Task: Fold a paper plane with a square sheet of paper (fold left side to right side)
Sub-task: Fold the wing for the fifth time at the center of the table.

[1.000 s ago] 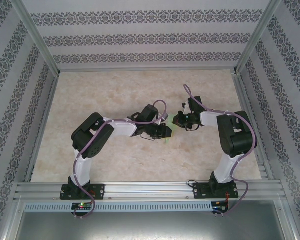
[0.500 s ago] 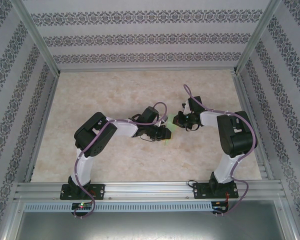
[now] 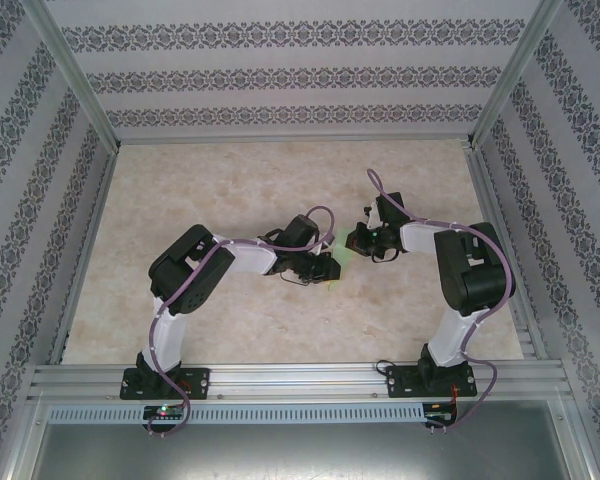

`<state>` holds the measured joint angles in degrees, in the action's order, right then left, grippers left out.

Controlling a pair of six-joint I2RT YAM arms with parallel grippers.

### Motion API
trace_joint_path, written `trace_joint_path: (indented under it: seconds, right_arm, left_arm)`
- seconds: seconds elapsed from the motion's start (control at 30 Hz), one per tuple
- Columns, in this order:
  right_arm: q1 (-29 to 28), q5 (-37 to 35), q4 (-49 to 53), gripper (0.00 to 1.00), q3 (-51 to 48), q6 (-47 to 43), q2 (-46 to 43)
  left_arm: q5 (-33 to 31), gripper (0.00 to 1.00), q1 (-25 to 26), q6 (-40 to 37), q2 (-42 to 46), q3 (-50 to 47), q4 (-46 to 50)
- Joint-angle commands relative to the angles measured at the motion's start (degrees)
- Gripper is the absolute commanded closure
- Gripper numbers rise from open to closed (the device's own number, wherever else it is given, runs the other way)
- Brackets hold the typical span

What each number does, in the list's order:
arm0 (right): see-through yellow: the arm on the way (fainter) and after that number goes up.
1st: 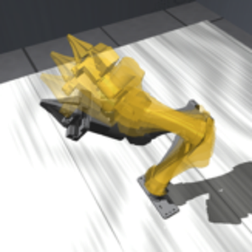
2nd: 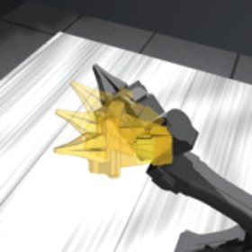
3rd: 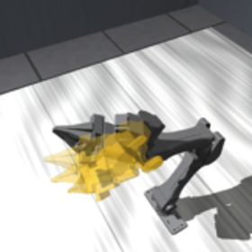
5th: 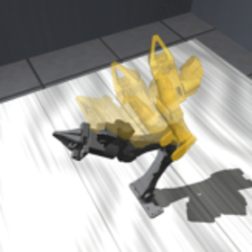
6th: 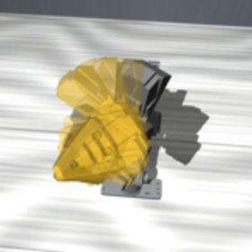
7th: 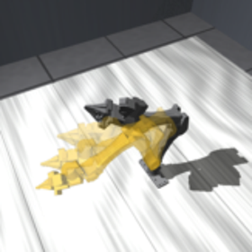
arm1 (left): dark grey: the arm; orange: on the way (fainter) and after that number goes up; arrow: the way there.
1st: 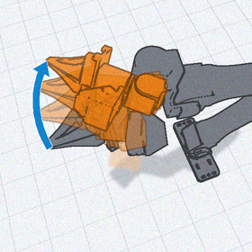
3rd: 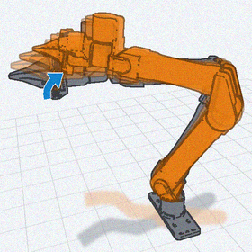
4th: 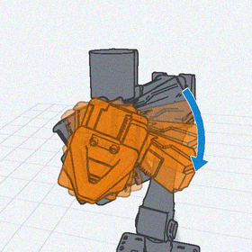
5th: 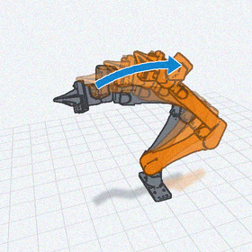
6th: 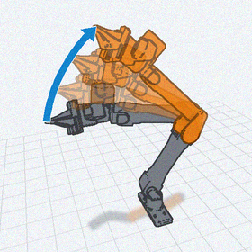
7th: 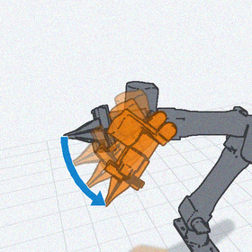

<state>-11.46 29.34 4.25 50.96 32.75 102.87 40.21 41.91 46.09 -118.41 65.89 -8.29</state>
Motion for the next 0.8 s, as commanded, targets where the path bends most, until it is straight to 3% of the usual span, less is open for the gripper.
trace_joint_path:
  seconds: [0.0,0.43,0.77]
  right_arm:
    - [0.5,-0.6,1.4,1.00,-0.7,-1.0,-3.4]
    - [0.6,1.5,1.7,1.00,-3.6,-0.7,-11.9]
    - [-2.0,3.8,-5.9,1.00,-10.1,2.3,-9.2]
  left_arm:
    - [-1.4,0.83,1.2,-1.7,-1.4,0.2,5.7]
    - [-3.2,0.85,2.5,-3.8,-2.4,3.4,11.1]
    - [-3.6,0.85,2.5,-3.8,-2.4,3.5,11.7]
